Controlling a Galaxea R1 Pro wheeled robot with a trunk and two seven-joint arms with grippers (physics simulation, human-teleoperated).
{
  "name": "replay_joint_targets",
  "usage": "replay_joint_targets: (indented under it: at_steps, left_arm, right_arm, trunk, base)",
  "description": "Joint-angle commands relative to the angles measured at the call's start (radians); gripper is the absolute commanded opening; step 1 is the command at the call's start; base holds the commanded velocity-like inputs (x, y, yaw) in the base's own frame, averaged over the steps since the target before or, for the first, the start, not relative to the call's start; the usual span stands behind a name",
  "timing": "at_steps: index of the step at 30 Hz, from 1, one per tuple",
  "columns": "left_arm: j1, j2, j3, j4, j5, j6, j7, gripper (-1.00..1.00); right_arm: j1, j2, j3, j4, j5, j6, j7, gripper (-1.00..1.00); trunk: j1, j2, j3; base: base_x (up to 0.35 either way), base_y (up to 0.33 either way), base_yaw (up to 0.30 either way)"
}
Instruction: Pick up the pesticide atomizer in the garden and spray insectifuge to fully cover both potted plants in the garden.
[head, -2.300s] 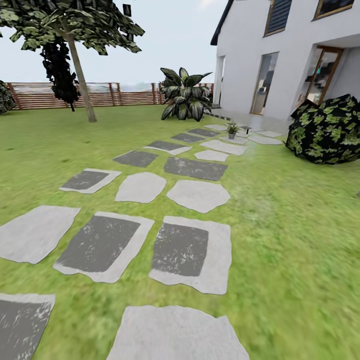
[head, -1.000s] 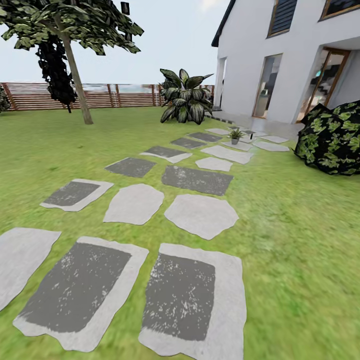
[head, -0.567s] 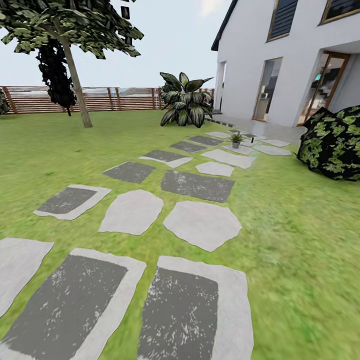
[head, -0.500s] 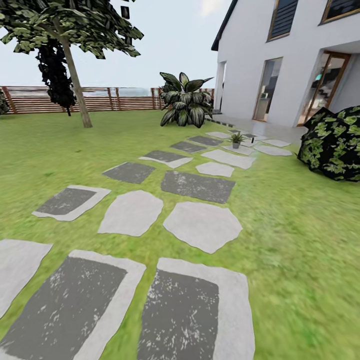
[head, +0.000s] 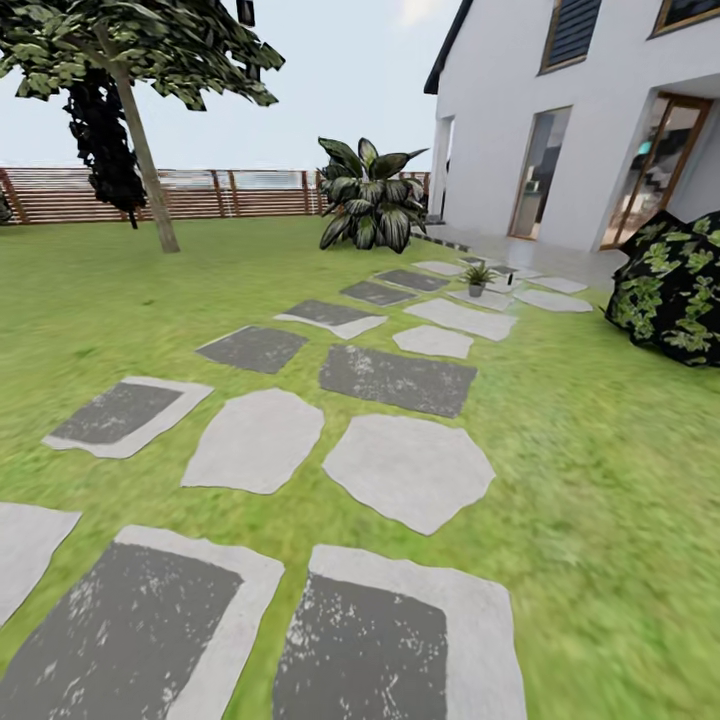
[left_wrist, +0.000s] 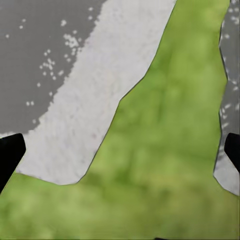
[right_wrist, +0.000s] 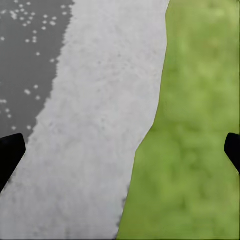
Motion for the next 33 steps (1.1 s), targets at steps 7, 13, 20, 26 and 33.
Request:
replay_joint_targets:
  at_steps: [7, 13, 20, 26, 33]
  left_arm:
    - [-0.001, 0.000, 0.002, 0.001, 0.001, -0.004, 0.000, 1.00]
    - [-0.001, 0.000, 0.002, 0.001, 0.001, -0.003, 0.000, 1.00]
    - [-0.001, 0.000, 0.002, 0.001, 0.001, -0.003, 0.000, 1.00]
    - [-0.001, -0.001, 0.001, 0.001, 0.001, -0.003, 0.000, 1.00]
    - [-0.001, 0.000, 0.003, 0.001, 0.001, -0.003, 0.000, 1.00]
  right_arm:
    - [-0.001, 0.000, -0.001, 0.001, 0.001, -0.003, 0.000, 1.00]
    - [0.000, 0.000, -0.001, 0.001, 0.000, -0.003, 0.000, 1.00]
    - [-0.001, 0.000, -0.001, 0.001, 0.000, -0.003, 0.000, 1.00]
    - [-0.001, 0.000, -0.001, 0.001, 0.000, -0.003, 0.000, 1.00]
    - [0.000, 0.000, -0.001, 0.001, 0.001, -0.003, 0.000, 1.00]
  trunk:
    - [0.000, 0.000, -0.001]
    - [0.000, 0.000, -0.001]
    - [0.000, 0.000, -0.001]
    - [0.000, 0.000, -0.001]
    - [0.000, 0.000, -0.001]
  base:
    - [0.336, 0.000, 0.000]
    - [0.336, 0.000, 0.000]
    - [0.336, 0.000, 0.000]
    - [0.336, 0.000, 0.000]
    - [0.336, 0.000, 0.000]
